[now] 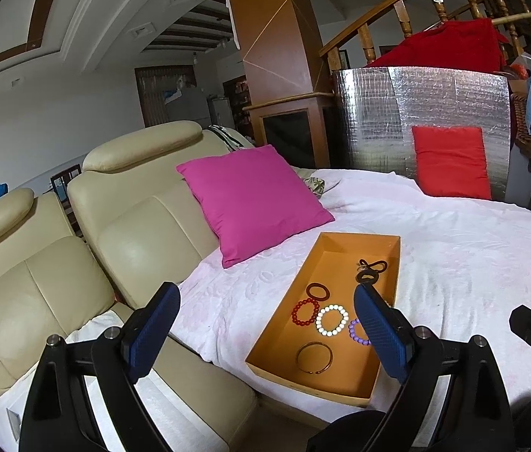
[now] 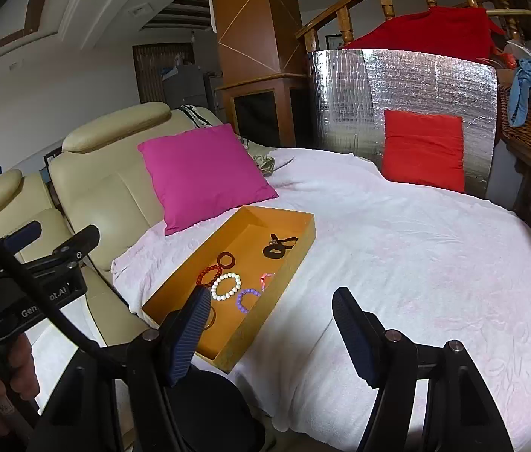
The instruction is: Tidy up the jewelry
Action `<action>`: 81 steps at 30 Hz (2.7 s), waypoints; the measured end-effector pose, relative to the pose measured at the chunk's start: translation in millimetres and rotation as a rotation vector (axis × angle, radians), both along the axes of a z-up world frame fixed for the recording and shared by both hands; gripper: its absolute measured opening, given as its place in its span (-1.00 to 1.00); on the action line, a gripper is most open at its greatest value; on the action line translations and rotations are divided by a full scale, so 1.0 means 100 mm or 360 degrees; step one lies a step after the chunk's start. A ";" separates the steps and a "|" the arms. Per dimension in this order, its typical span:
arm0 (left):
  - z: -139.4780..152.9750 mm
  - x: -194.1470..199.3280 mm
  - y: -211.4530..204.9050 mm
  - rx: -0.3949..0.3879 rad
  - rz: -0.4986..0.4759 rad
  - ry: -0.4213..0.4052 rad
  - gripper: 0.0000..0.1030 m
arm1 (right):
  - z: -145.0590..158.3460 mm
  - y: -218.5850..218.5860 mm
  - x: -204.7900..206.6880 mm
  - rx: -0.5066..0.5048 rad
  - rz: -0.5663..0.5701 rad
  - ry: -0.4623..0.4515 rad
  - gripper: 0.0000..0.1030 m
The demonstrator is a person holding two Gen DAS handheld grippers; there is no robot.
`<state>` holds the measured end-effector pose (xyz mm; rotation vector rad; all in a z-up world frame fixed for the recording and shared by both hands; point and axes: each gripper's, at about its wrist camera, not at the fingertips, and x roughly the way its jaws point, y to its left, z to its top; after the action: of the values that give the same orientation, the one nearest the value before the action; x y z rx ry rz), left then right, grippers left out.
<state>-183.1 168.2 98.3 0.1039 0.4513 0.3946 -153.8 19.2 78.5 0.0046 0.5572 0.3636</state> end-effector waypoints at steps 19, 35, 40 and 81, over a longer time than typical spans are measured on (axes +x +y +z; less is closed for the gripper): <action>-0.03 0.00 0.09 -0.0012 0.0004 0.0012 0.82 | 0.01 0.06 0.03 -0.0010 -0.0017 -0.0004 0.38; -0.06 -0.02 0.15 -0.0032 -0.0012 0.0011 0.82 | -0.04 0.17 0.02 -0.0045 -0.0025 0.0003 0.38; -0.07 -0.01 0.17 -0.0041 -0.0007 0.0012 0.82 | -0.04 0.19 0.03 -0.0052 -0.0023 0.0007 0.38; -0.37 0.36 0.57 -0.0106 0.0097 0.0139 0.82 | -0.11 0.80 0.53 -0.0200 0.0101 0.0041 0.38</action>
<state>-147.5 225.7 61.3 0.0429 0.5541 0.4354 -100.5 99.5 67.9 -0.1299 0.6059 0.3902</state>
